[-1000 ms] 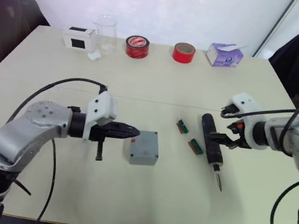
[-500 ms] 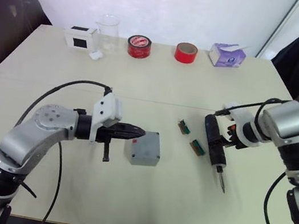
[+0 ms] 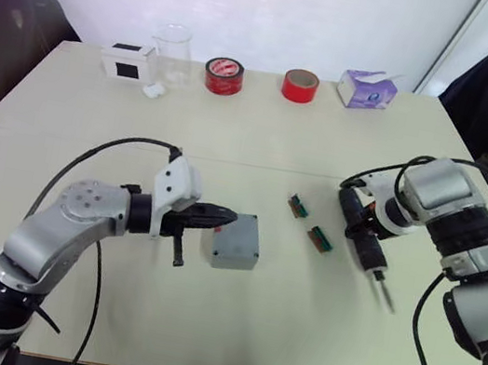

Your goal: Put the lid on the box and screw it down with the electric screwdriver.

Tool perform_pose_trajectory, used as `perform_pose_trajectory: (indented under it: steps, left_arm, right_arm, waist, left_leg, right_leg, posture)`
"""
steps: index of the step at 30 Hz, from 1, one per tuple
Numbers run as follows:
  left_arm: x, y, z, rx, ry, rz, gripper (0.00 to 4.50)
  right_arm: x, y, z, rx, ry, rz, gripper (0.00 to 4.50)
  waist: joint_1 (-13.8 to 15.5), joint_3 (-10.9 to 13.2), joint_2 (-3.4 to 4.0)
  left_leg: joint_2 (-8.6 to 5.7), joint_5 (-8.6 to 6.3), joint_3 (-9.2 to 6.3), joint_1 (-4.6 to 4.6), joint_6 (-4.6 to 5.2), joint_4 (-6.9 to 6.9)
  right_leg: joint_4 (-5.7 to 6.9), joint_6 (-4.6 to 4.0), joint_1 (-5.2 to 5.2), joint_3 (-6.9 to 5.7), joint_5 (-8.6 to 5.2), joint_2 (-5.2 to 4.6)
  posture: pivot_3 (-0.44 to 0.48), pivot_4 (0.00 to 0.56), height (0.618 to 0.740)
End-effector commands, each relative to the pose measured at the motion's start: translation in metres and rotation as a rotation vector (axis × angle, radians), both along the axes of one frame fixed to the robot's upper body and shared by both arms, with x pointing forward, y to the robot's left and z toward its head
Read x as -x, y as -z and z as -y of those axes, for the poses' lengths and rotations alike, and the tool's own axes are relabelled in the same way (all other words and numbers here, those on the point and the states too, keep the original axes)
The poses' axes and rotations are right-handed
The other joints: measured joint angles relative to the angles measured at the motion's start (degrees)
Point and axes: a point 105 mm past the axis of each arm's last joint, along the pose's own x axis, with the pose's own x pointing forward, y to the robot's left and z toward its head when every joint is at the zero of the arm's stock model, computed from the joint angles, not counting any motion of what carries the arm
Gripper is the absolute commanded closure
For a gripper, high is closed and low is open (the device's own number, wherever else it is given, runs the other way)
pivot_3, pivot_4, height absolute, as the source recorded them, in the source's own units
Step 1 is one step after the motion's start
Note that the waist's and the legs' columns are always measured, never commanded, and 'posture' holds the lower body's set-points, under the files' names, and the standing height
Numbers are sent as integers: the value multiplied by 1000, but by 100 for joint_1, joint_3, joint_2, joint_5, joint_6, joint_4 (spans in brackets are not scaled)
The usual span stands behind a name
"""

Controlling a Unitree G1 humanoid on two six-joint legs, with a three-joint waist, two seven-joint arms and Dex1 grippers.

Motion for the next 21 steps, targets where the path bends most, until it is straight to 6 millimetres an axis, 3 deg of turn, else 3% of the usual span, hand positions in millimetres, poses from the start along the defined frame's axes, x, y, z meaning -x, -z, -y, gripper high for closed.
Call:
perform_pose_trajectory:
  steps: [1,5,10,14,18,21]
  left_arm:
    - [3,-13,-1,9,1,68,4500]
    - [1,-10,-4,-10,-10,64,4500]
    - [-1,-7,-11,-41,-13,52,4500]
    - [-4,-7,-17,-65,-5,38,4500]
    - [-4,-5,-23,-95,10,22,4500]
    - [-4,-5,-25,-100,26,1,4500]
  right_arm:
    - [-5,-7,-4,9,-3,28,2829]
    - [-10,-37,-12,-16,-42,120,2847]
    - [-3,-84,-43,-171,-192,258,2847]
    - [3,-132,-81,-371,-413,569,2847]
    - [22,-177,-114,-554,-614,930,2847]
    - [41,-188,-128,-680,-682,1064,2847]
  waist:
    - [1,0,0]
    - [-9,3,5]
    - [-5,23,38]
    - [2,24,37]
    - [4,24,36]
    - [27,25,31]
  left_leg:
    - [0,0,0,0,0,0]
    - [1,0,0,0,0,-1]
    - [1,0,2,-14,0,-4]
    - [3,0,0,-15,0,-12]
    - [4,0,1,-14,0,-9]
    - [3,0,-1,-15,0,-8]
  right_leg:
    - [0,-1,0,0,1,0]
    - [1,-2,-3,0,2,2]
    - [4,-2,-24,2,1,2]
    - [0,-3,-24,0,1,5]
    - [1,-2,-19,0,1,6]
    - [0,-2,-18,-1,1,4]
  posture:
    - [0,150,740]
    - [0,150,740]
    - [0,150,740]
    - [0,150,740]
    - [0,150,740]
    - [0,150,740]
